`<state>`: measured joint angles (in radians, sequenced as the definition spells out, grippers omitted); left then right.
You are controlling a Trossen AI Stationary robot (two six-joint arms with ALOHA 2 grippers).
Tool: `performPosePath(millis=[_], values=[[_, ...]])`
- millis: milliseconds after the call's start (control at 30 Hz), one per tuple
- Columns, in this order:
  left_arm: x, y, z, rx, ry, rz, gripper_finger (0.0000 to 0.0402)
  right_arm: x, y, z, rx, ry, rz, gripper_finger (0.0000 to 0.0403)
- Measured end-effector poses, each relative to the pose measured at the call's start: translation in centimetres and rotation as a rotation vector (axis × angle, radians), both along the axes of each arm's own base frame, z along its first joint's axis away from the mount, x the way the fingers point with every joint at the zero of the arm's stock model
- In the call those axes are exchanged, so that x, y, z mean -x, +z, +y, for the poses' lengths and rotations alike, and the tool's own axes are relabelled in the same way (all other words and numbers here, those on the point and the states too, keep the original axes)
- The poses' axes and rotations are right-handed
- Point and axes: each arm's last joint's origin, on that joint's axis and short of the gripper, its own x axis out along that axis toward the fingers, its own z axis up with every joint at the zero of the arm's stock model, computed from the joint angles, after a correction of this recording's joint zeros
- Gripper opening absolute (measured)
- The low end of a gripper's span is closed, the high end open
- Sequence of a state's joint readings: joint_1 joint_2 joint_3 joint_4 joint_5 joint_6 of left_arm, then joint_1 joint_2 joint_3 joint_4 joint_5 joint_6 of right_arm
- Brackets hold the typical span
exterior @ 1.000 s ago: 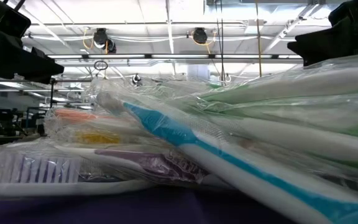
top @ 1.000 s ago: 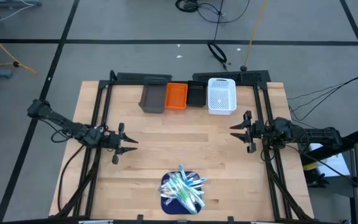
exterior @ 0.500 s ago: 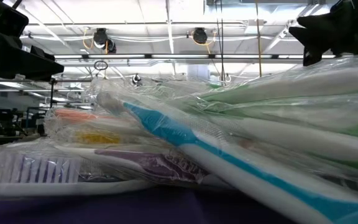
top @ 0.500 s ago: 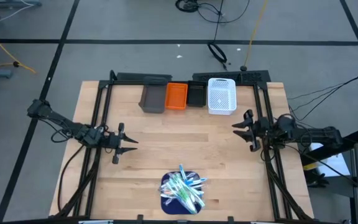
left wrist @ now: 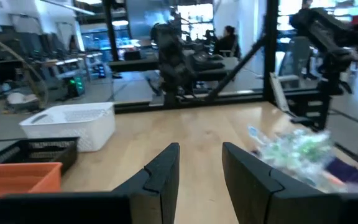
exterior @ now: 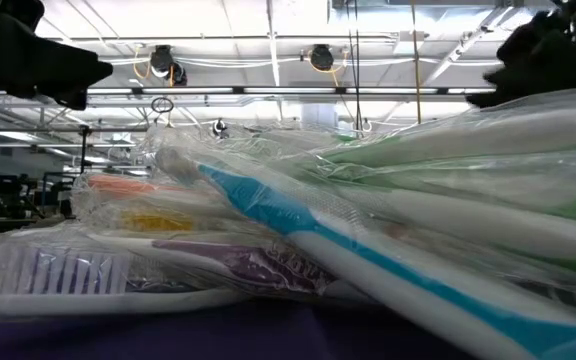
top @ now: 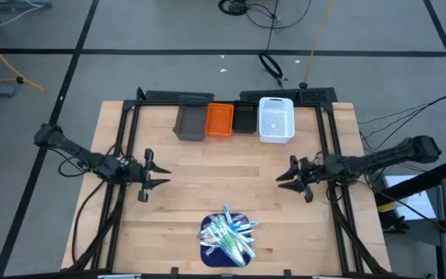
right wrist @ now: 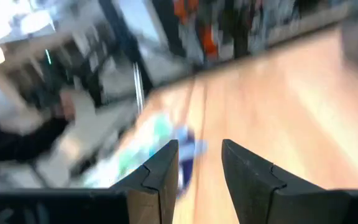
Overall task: Pick & Place Toothbrushes
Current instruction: Put the green toothbrush into the light black bin
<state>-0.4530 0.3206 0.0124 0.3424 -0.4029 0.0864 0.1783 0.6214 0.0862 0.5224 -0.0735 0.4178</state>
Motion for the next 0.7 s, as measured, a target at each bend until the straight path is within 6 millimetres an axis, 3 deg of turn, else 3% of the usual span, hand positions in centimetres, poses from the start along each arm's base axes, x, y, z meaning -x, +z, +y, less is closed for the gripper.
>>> performPosePath(millis=[367,700], values=[[0.0,0.1,0.2,-0.002,0.063,-0.011,0.0124,-5.8,1.6,4.0,0.022,0.1,0.091,0.0114],[0.0,0.3,0.2,0.031,0.061,-0.023,0.0124,-11.9,0.6,7.7,0.034,0.159,0.227,0.0114]])
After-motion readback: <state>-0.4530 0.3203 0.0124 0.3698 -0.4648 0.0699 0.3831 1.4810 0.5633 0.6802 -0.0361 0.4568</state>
